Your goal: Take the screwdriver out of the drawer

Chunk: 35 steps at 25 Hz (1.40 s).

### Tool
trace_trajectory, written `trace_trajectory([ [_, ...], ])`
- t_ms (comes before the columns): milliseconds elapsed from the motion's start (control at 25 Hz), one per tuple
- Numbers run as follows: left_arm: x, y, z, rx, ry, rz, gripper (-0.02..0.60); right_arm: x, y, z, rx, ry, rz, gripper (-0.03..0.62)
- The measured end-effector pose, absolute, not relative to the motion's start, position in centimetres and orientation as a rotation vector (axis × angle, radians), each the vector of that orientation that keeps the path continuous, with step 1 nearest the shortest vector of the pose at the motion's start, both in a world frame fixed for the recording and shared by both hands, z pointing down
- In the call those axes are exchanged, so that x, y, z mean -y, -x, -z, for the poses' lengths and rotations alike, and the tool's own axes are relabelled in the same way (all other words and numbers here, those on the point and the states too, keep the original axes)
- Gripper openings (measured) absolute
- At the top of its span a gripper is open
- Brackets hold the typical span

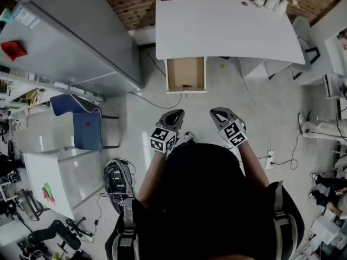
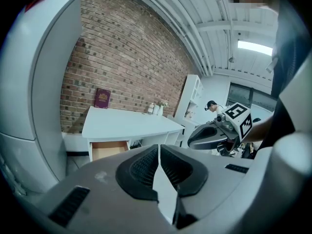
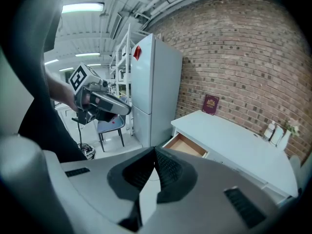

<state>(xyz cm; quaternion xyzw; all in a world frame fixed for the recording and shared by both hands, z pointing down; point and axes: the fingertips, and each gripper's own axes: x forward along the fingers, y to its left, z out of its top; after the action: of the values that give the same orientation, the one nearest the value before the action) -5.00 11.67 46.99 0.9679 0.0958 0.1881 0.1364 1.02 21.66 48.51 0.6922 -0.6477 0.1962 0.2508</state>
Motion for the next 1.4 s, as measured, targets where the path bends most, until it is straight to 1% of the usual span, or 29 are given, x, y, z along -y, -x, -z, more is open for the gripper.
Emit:
trace_trajectory([
  [320,-9.3,5.5,-47.0,-0.279,-2.805,-0.529,0.025,-19.0,-0.4,-49.0,1.762,-1.867,-0.531,0.055],
  [800,-5.9,6.3,-45.9,-0.147,-2.829,-0.511,0.025,-16.8,-0.5,-50.1,1.832,-1.759,-0.503,0.055],
  [1080,-5.1,6.0,-45.8,-0.057,-2.820,-0.525,0.025,-14.8,-2.1,-49.9,1.885,-1.690,-0.497,0.055],
  [1400,-4.2,4.1,-46.1,0.058,-2.807,-0.533,0.026,-13.1,-4.8,-51.0,1.959,-1.565,-0.482,0.055],
])
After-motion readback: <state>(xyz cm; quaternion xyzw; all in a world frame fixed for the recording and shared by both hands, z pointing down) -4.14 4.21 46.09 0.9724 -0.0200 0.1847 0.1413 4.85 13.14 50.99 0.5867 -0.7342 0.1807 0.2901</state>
